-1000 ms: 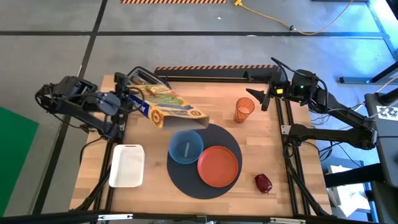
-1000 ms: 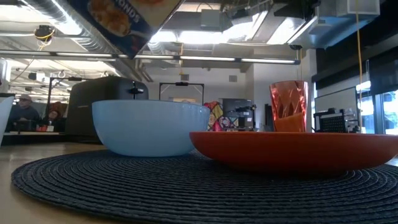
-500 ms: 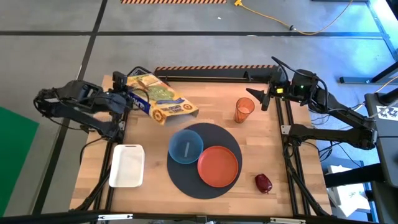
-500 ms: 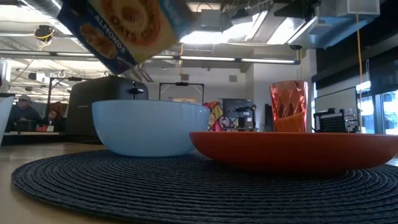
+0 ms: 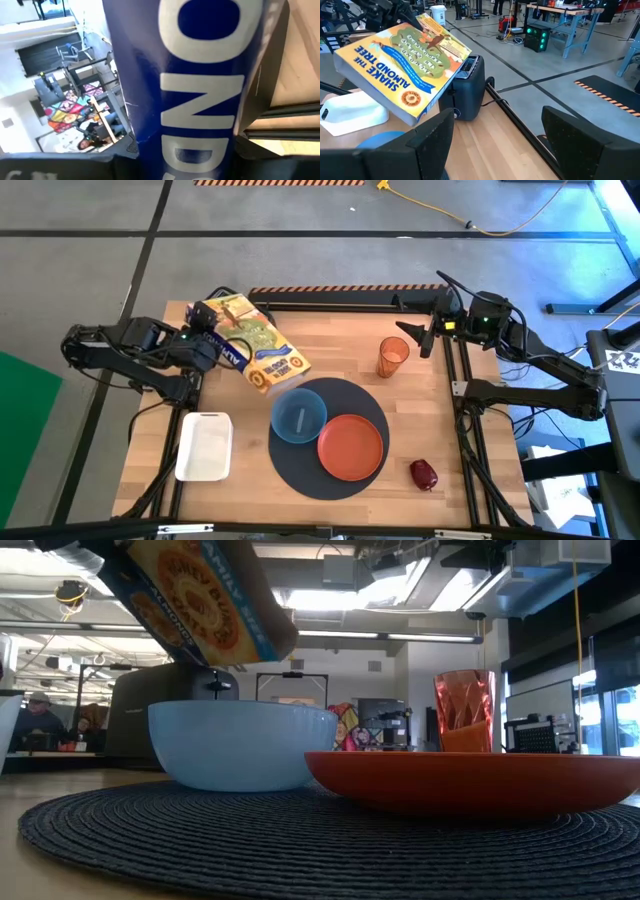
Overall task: Arrange a breakfast setting
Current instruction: Pour the cereal into the blue bowl
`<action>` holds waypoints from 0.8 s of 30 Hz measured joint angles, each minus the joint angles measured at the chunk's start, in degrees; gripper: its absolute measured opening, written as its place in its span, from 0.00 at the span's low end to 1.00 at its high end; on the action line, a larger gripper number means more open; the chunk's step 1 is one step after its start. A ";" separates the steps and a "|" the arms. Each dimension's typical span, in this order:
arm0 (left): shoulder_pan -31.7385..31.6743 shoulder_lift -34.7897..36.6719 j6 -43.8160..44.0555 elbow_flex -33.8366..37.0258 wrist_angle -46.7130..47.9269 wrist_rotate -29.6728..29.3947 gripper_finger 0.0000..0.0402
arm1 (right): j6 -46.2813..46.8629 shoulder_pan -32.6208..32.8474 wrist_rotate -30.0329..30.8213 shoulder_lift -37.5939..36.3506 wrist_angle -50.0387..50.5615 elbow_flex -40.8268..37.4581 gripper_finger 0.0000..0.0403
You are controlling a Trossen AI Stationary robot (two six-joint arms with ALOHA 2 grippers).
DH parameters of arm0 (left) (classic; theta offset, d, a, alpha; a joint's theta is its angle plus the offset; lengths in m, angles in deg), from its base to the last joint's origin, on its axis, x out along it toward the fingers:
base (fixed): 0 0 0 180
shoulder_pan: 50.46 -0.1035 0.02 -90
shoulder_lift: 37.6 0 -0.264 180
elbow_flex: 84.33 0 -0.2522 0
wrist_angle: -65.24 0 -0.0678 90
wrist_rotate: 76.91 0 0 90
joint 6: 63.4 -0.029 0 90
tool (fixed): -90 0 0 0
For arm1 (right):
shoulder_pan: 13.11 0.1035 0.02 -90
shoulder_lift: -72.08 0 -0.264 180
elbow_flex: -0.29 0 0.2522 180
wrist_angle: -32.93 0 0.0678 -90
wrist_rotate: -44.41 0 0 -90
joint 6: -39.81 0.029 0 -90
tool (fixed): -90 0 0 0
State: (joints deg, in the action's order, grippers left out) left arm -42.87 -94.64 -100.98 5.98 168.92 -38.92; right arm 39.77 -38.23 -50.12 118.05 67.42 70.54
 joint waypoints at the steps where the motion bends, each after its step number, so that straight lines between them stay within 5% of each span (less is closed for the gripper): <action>1: 0.01 -0.04 -0.53 0.00 -0.05 0.00 0.32 | 0.07 0.00 0.00 0.00 0.02 0.00 0.72; 24: 10.65 -6.03 -3.65 -0.04 0.09 1.68 0.29 | 2.63 -0.02 4.14 0.00 -0.02 0.00 0.72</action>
State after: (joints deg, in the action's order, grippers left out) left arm -32.22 -100.67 -104.63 5.94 169.01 -37.24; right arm 42.40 -38.25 -45.98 118.05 67.40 70.54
